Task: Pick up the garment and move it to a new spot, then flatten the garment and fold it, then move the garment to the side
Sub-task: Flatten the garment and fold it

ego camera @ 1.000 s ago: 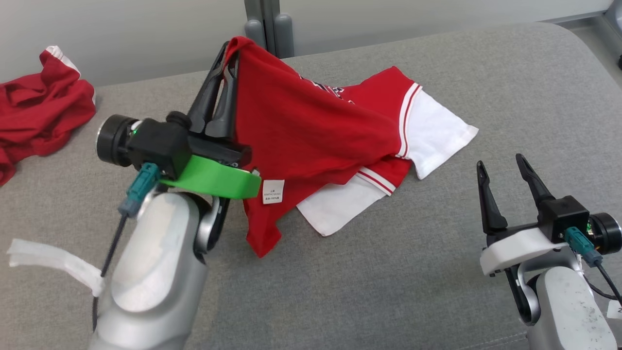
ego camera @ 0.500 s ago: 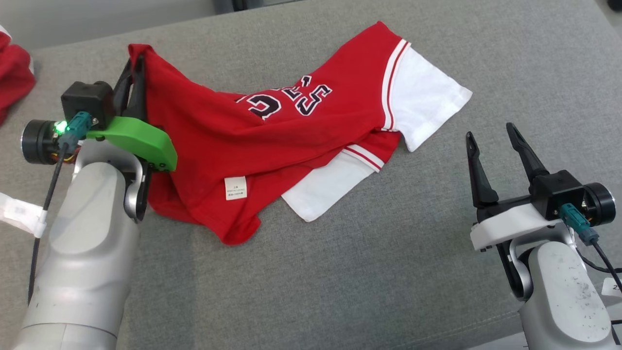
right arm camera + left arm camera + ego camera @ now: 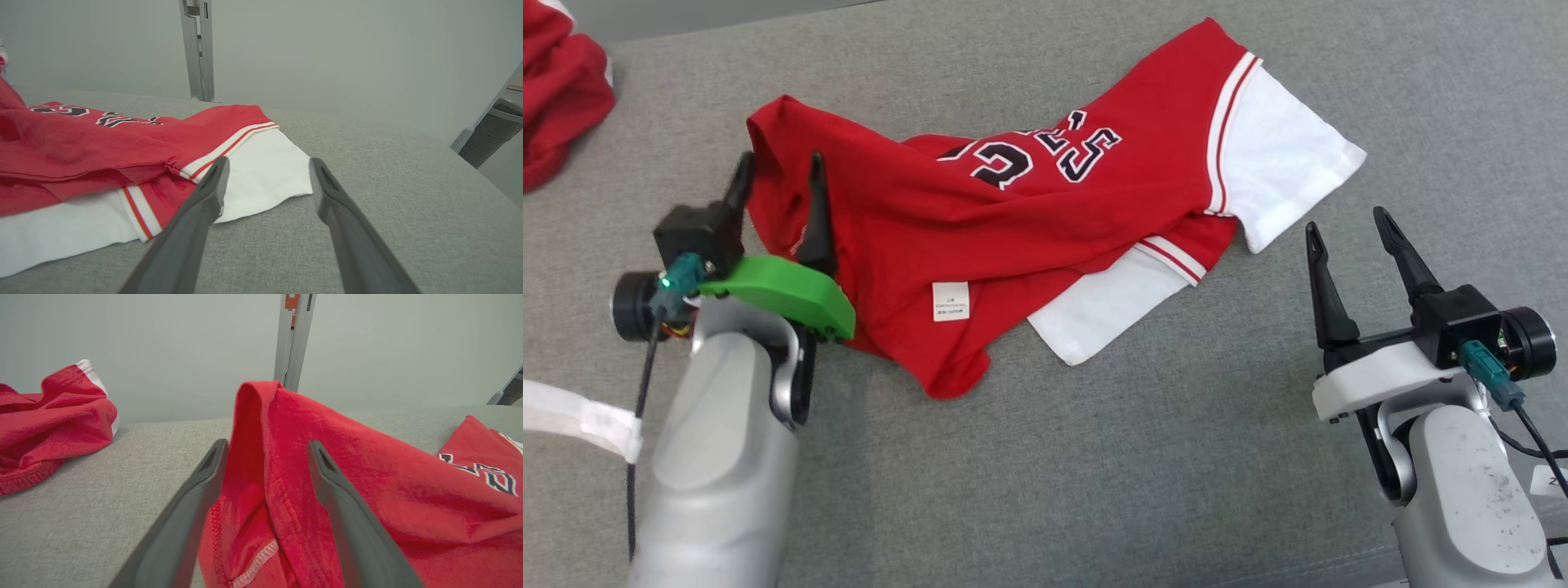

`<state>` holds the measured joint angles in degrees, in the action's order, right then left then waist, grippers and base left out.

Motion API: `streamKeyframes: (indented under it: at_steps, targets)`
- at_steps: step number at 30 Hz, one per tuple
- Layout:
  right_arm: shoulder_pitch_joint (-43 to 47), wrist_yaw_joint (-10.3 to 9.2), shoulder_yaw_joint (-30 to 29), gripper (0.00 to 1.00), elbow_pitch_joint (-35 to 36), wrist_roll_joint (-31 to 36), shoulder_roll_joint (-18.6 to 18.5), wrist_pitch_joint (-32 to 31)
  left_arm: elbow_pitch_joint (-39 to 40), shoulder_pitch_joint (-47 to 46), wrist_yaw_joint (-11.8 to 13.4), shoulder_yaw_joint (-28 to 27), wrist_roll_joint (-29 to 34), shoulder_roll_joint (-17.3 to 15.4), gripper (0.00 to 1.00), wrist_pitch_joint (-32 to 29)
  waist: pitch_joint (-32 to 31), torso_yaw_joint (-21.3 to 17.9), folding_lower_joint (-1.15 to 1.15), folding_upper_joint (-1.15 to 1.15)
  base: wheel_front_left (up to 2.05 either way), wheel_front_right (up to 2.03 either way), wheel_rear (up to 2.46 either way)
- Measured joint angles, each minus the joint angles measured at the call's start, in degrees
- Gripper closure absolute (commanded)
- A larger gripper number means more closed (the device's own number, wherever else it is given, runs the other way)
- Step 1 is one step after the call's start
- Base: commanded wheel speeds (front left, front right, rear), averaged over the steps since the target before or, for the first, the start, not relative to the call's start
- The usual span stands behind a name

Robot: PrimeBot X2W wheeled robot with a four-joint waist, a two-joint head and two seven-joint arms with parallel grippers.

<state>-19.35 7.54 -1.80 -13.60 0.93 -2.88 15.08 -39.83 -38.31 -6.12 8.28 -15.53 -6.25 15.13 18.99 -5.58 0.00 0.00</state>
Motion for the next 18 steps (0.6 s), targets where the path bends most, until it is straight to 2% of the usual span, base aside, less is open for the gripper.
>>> streamKeyframes:
  at_steps: [10, 18]
  targets:
    - [2.6, 0.0, -0.6, 0.0, -0.7, 0.2, 0.0, 0.0, 4.8, 12.3, -1.0, 5.0, -2.2, 3.0, 0.0, 0.0, -4.4, 4.0, 0.0, 0.0, 0.0, 0.0, 0.0]
    - [3.5, 0.0, 0.3, 0.0, -1.0, 0.1, 0.1, 0.0, 4.9, 14.3, -1.2, 12.8, -6.0, 3.4, 0.0, 0.0, -6.6, 5.2, 0.0, 0.0, 0.0, 0.0, 0.0]
